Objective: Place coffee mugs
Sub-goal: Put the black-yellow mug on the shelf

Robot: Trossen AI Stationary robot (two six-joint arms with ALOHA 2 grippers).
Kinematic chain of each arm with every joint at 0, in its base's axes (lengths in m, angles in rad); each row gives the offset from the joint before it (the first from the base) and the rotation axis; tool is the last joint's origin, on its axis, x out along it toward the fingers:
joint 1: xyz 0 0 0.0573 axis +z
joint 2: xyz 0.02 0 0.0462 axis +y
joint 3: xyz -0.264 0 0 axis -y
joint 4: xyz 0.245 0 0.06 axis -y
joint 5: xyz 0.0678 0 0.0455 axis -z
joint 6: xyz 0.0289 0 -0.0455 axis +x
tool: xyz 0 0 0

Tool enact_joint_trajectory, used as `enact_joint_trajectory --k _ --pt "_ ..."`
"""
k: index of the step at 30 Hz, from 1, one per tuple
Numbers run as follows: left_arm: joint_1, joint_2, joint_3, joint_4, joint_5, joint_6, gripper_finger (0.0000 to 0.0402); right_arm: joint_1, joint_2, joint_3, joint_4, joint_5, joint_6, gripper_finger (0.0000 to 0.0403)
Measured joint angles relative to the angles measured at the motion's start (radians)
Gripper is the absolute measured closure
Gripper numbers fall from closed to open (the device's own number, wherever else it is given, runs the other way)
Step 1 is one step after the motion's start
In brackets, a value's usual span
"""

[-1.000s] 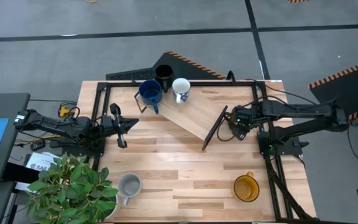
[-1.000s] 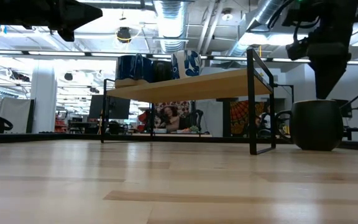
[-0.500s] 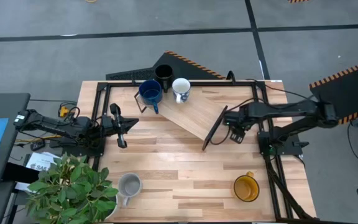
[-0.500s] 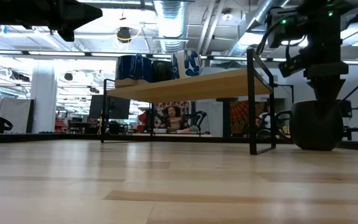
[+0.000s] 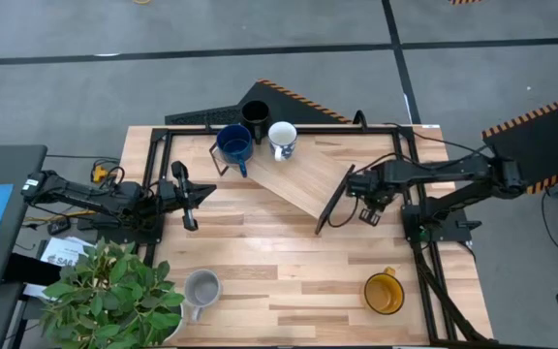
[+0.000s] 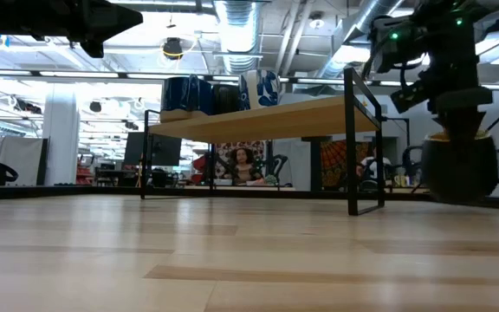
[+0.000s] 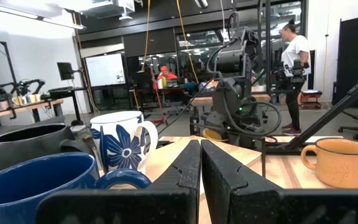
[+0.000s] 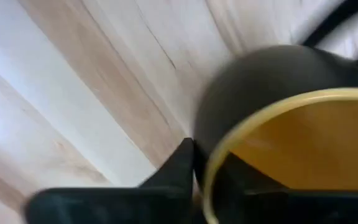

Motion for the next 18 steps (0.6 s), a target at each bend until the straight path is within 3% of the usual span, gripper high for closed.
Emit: enact_joint_trajectory --k 1,9,18 --pt "0.000 0.000 0.000 0.000 0.000 0.000 0.0401 0.000 -0.001 0.000 -0.009 0.007 0.006 0.0364" --pt "0.000 0.000 0.000 0.000 0.000 0.000 0.0401 0.001 -0.021 0.056 -0.160 0.005 0.068 0.0362" --pt "0.000 0.000 0.000 0.000 -0.002 0.004 0.0401 0.019 -0.064 0.350 -0.342 0.133 0.151 0.0362"
